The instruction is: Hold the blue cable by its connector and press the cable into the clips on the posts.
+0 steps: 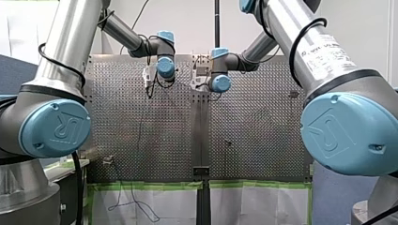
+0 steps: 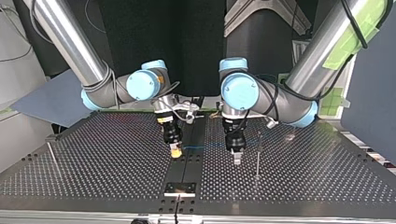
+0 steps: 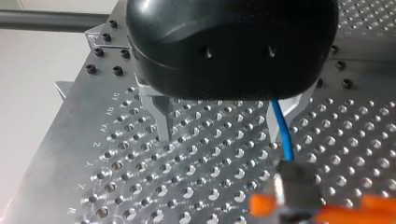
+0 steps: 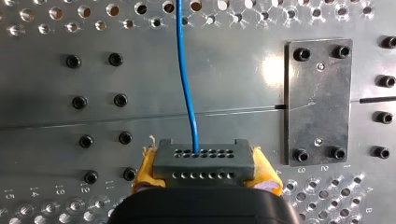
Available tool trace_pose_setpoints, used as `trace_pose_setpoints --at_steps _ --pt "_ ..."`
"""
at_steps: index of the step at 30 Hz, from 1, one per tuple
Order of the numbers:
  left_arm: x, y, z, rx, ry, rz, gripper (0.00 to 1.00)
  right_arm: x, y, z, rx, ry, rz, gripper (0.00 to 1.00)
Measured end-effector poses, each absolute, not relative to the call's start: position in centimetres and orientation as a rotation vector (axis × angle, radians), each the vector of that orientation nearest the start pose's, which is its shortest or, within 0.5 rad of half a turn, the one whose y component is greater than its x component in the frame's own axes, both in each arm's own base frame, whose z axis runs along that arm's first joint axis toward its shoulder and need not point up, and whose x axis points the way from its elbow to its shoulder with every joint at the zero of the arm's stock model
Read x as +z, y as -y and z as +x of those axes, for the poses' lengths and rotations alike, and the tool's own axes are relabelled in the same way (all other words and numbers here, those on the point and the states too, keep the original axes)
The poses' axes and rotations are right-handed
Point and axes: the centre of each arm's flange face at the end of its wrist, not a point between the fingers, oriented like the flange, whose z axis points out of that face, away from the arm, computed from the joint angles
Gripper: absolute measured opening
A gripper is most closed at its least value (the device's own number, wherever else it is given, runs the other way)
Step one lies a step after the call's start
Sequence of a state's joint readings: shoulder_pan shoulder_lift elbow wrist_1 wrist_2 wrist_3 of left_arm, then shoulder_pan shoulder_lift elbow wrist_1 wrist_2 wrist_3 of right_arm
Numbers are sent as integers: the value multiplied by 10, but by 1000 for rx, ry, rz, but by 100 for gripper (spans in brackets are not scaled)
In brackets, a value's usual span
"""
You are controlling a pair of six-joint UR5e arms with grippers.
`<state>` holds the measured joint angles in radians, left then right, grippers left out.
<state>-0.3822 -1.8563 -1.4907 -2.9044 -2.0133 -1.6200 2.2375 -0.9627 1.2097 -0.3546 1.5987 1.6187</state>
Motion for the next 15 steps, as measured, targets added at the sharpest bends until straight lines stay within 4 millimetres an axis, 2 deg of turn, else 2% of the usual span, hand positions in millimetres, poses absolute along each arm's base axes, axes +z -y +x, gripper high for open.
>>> trace_pose_setpoints --at_steps 1,2,3,5,6,7,8,10,15 --pt "393 306 520 7 -1539 -96 71 327 495 556 1771 830 1550 0" --pt "394 306 519 12 -1539 -97 54 327 495 556 1771 830 1550 0" --pt "394 306 519 16 -1539 -98 54 327 495 556 1771 830 1550 0" --pt "394 306 519 23 -1539 -100 31 327 495 556 1770 830 1551 0" --pt "394 306 519 25 -1539 -102 31 326 495 556 1770 831 1552 0" --pt "394 306 518 29 -1538 -104 13 326 495 556 1770 830 1552 0" --pt "394 306 518 31 -1538 -106 3 326 495 556 1770 830 1552 0" --pt "394 307 518 34 -1536 -108 0 326 495 556 1769 830 1552 0" --pt "394 308 516 39 -1536 -110 0 326 495 556 1768 830 1553 0"
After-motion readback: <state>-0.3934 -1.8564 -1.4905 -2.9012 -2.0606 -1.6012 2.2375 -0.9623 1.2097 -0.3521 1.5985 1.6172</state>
